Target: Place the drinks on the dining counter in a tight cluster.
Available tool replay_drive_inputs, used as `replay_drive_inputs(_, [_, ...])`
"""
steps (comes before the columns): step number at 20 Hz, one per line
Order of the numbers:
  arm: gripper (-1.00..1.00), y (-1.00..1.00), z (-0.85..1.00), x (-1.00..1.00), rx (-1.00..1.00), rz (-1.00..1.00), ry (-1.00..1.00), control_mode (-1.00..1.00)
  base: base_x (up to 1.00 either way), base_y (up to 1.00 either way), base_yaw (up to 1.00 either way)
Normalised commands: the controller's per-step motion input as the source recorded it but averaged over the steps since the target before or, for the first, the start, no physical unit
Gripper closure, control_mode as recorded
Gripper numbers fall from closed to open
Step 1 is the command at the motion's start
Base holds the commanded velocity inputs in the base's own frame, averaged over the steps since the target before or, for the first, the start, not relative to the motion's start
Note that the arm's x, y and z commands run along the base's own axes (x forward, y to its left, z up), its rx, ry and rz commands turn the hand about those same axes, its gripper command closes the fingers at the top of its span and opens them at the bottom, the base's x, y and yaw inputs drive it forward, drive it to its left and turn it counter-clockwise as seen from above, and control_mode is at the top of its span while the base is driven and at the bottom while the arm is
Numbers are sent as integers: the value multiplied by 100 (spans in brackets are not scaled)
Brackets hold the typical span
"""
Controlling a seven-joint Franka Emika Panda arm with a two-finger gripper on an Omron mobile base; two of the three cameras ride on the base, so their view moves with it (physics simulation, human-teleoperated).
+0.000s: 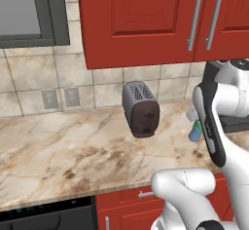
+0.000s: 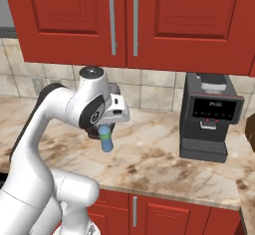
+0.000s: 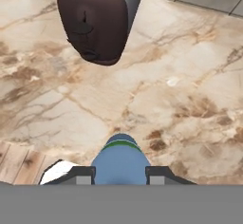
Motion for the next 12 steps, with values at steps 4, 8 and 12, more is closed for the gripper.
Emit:
replay_drive_inputs(4, [100, 0, 1, -1, 0, 0, 0, -100, 0, 0, 0])
replay_drive_inputs(8, [100, 0, 0, 0, 0, 0, 0, -100, 0, 0, 0])
replay_drive_inputs(12, [100, 0, 0, 0, 0, 0, 0, 100, -29, 4, 0])
